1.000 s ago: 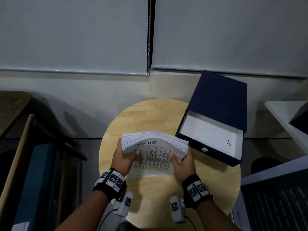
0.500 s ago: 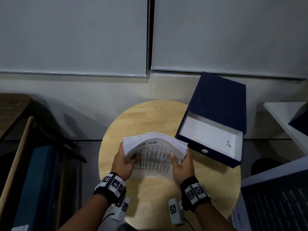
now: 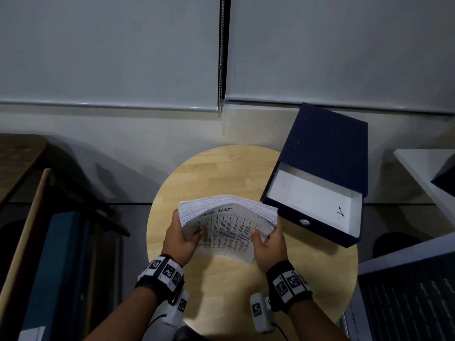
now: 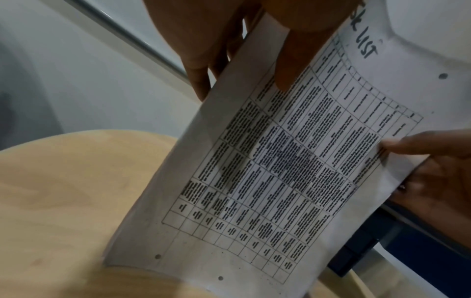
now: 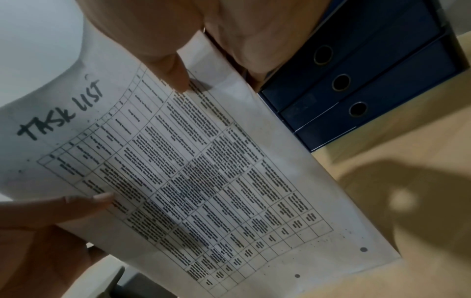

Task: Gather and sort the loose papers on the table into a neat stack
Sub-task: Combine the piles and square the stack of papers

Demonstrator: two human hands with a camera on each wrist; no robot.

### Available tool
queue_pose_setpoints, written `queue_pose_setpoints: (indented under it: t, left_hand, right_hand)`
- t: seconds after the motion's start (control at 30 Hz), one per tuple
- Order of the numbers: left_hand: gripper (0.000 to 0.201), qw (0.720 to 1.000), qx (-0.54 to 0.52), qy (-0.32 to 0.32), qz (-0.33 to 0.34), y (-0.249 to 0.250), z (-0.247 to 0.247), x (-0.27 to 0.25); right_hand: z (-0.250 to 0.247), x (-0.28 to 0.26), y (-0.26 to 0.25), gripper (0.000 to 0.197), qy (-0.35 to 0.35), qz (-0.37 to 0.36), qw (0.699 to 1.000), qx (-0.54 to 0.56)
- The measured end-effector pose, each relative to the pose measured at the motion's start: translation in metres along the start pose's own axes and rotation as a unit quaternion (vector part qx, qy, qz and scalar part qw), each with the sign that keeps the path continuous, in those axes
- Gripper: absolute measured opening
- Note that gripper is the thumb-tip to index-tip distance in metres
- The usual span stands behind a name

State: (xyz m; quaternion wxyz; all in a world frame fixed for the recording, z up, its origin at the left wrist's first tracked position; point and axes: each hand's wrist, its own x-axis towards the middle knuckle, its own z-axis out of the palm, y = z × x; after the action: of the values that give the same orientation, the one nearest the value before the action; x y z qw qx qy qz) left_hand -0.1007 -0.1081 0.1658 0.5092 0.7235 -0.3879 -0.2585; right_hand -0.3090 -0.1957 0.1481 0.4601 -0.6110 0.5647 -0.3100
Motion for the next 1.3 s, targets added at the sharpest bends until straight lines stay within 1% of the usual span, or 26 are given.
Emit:
queue_pose_setpoints:
  t: [0.1,0.17,0.23,0.27,0.3,0.33,0.37,0.4,0.43,0.47,0.5,0.57,0.6,0.63,0.67,0.77,0.8,0.87,0.9,0.93,0.97,1.07,1.17,1.23,1.27,1.3]
  left_hand:
    - [0.065,1.0,-0.012,0.012,0.007,0.001,-0.003,-0.001]
    - [0.062,0.999,-0.038,0.006,0.005,0.001,-0.004,0.001]
    - [0.055,0.998,-0.063,-0.007,0.004,0.004,-0.006,0.004]
    - [0.053,0.997,-0.076,-0.015,0.0,0.004,-0.007,0.007]
    - [0.051,0.996,-0.086,-0.02,-0.001,0.004,-0.009,0.009]
    - [0.051,0.996,-0.089,-0.023,-0.003,0.003,-0.01,0.011]
    - [0.05,0.995,-0.093,-0.028,-0.001,0.005,-0.012,0.013]
    - [0.049,0.995,-0.096,-0.035,0.002,0.005,-0.013,0.014]
    - [0.049,0.994,-0.099,-0.044,0.006,0.005,-0.013,0.015]
    - [0.048,0.993,-0.109,-0.052,0.007,0.007,-0.013,0.015]
    - [0.046,0.991,-0.121,-0.058,0.011,0.009,-0.013,0.016]
    - [0.045,0.988,-0.138,-0.069,0.03,0.015,-0.013,0.016]
    - [0.046,0.986,-0.141,-0.076,0.034,0.019,-0.013,0.016]
    - [0.045,0.985,-0.146,-0.08,0.035,0.02,-0.013,0.018]
    - [0.042,0.985,-0.15,-0.08,0.031,0.022,-0.013,0.018]
    - [0.029,0.984,-0.154,-0.086,0.019,0.018,-0.012,0.023]
    - [0.029,0.984,-0.15,-0.091,0.01,0.015,-0.011,0.025]
    - [0.045,0.984,-0.149,-0.095,-0.015,0.007,-0.01,0.028]
    - [0.05,0.983,-0.155,-0.094,-0.024,0.005,-0.01,0.029]
    - [0.051,0.982,-0.163,-0.09,-0.033,0.005,-0.01,0.03]
    - [0.049,0.981,-0.169,-0.086,-0.039,0.004,-0.009,0.031]
    - [0.04,0.977,-0.187,-0.087,-0.044,0.008,-0.004,0.029]
    - [0.039,0.976,-0.194,-0.083,-0.049,0.008,-0.003,0.03]
    - [0.039,0.975,-0.197,-0.079,-0.064,0.002,-0.005,0.031]
    - [0.039,0.976,-0.19,-0.078,-0.069,0.001,-0.005,0.032]
    - [0.039,0.978,-0.179,-0.077,-0.068,0.001,-0.006,0.033]
  right_hand:
    - [-0.002,0.0,-0.003,0.064,0.005,-0.008,1.0,0.013]
    - [-0.007,-0.003,-0.007,0.062,0.006,-0.015,1.0,0.02]
    - [-0.013,-0.007,-0.018,0.069,0.01,-0.059,0.998,0.019]
    - [-0.017,-0.01,-0.027,0.074,0.029,-0.107,0.994,0.017]
    - [-0.02,-0.014,-0.04,0.075,0.064,-0.173,0.983,0.019]
    - [-0.023,-0.017,-0.056,0.074,0.099,-0.255,0.962,0.005]
    - [-0.023,-0.02,-0.074,0.074,0.117,-0.332,0.936,-0.024]
    - [-0.02,-0.025,-0.092,0.073,0.118,-0.395,0.909,-0.066]
    - [-0.014,-0.032,-0.111,0.073,0.103,-0.442,0.884,-0.116]
    - [-0.005,-0.041,-0.129,0.076,0.07,-0.472,0.862,-0.173]
    - [0.007,-0.047,-0.14,0.081,0.019,-0.483,0.843,-0.236]
    - [0.03,-0.051,-0.143,0.088,-0.096,-0.461,0.798,-0.376]
    - [0.039,-0.049,-0.14,0.09,-0.137,-0.44,0.776,-0.43]
    - [0.045,-0.046,-0.137,0.09,-0.165,-0.424,0.764,-0.458]
    - [0.047,-0.044,-0.137,0.091,-0.177,-0.413,0.763,-0.465]
    - [0.045,-0.041,-0.138,0.09,-0.168,-0.383,0.799,-0.432]
    - [0.043,-0.04,-0.138,0.09,-0.162,-0.376,0.8,-0.438]
    - [0.036,-0.035,-0.134,0.09,-0.147,-0.368,0.796,-0.458]
    - [0.031,-0.031,-0.133,0.09,-0.132,-0.355,0.809,-0.45]
    - [0.025,-0.027,-0.131,0.09,-0.112,-0.336,0.827,-0.437]
    - [0.02,-0.024,-0.128,0.09,-0.099,-0.317,0.838,-0.434]
    - [0.006,-0.021,-0.121,0.094,-0.082,-0.294,0.817,-0.49]
    - [-0.003,-0.017,-0.121,0.093,-0.075,-0.267,0.836,-0.473]
    - [-0.013,-0.014,-0.119,0.091,-0.082,-0.265,0.826,-0.491]
    - [-0.02,-0.009,-0.117,0.091,-0.068,-0.255,0.83,-0.491]
    - [-0.029,-0.002,-0.114,0.092,-0.042,-0.233,0.845,-0.479]
